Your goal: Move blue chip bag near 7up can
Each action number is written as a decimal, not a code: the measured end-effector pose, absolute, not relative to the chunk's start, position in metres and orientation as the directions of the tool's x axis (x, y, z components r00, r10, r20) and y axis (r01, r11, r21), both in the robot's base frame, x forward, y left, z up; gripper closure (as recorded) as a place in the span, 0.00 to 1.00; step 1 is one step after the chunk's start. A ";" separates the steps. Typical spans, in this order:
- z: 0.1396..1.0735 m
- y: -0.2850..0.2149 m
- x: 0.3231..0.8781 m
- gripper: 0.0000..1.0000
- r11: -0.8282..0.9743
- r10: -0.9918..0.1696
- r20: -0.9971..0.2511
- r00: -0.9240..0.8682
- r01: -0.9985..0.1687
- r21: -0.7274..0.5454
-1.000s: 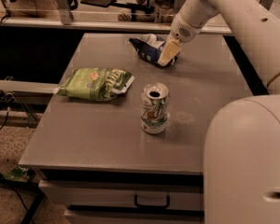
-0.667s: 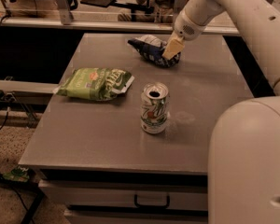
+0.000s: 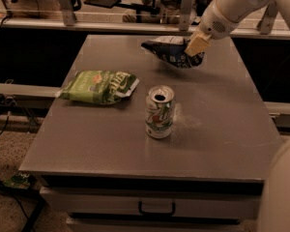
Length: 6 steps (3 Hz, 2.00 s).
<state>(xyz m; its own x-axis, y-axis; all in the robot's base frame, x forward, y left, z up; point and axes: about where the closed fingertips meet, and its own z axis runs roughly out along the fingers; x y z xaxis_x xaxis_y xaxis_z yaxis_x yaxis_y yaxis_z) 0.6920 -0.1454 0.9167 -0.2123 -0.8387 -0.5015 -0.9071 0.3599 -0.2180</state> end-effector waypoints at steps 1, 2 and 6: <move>0.932 -0.164 0.640 1.00 0.385 -0.821 -0.516 -0.243 -0.904 -0.186; 0.934 -0.171 0.604 1.00 0.405 -0.812 -0.514 -0.278 -0.901 -0.153; 0.913 -0.158 0.507 0.54 0.423 -0.802 -0.471 -0.369 -0.906 -0.010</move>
Offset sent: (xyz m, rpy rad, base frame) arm -0.1429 -0.0378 0.0191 0.0382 0.1158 -0.0830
